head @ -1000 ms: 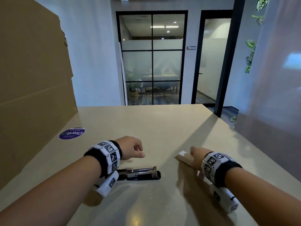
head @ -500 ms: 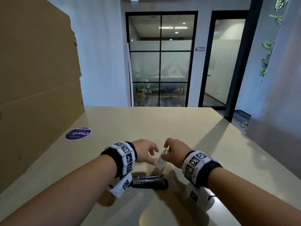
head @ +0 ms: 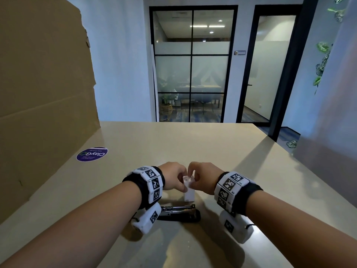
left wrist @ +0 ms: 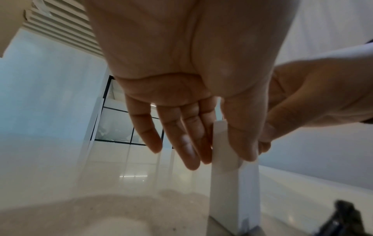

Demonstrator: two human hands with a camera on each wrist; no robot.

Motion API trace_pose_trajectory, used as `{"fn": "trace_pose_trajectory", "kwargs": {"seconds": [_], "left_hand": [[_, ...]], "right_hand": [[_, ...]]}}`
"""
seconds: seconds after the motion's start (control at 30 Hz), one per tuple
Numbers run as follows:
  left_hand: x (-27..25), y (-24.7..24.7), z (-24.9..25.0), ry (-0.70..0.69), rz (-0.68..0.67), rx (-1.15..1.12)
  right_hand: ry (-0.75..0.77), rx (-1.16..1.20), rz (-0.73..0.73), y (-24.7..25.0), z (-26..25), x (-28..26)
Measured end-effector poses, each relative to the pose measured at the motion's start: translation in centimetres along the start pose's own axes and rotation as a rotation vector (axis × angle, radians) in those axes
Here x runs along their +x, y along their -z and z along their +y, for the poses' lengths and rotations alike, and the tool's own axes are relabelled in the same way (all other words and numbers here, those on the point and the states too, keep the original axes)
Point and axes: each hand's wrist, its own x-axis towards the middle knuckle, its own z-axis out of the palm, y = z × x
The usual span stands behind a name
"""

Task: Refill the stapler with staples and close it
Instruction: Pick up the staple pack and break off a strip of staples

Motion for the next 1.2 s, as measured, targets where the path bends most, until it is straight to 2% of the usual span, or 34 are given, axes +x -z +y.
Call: {"fn": "trace_pose_trajectory", "kwargs": {"seconds": [0.3, 0.4, 0.57, 0.7, 0.9, 1.07, 1.2], "left_hand": [[0.0, -0.2, -0.4, 0.024, 0.009, -0.144], [0.1, -0.1, -0.2, 0.017, -0.012, -0.129], [0.4, -0.1, -0.3, 0.060, -0.008, -0.119], [0.6, -0.3, -0.3, 0.032, 0.004, -0.057], [0.2, -0.1, -0.4, -0.013, 0.014, -0.027], [-0.1, 0.2, -0.7, 0.008, 0.007, -0.019], [-0.4, 0.4, -0.9, 0.031, -0.008, -0.032]], "right_hand": [[0.016, -0.177, -0.130, 0.7, -0.6, 1.4], [0.022, -0.208, -0.156, 1.1, -0.9, 1.4], [0.089, -0.266, -0.083, 0.8, -1.3, 1.3], [0.154, -0.168, -0.058, 0.7, -1.5, 0.2], [0.138, -0.127, -0.044, 0.4, -0.6, -0.4], [0.101, -0.097, 0.026, 0.2, 0.2, -0.4], [0.148, -0.098, 0.022, 0.1, 0.0, -0.5]]}}
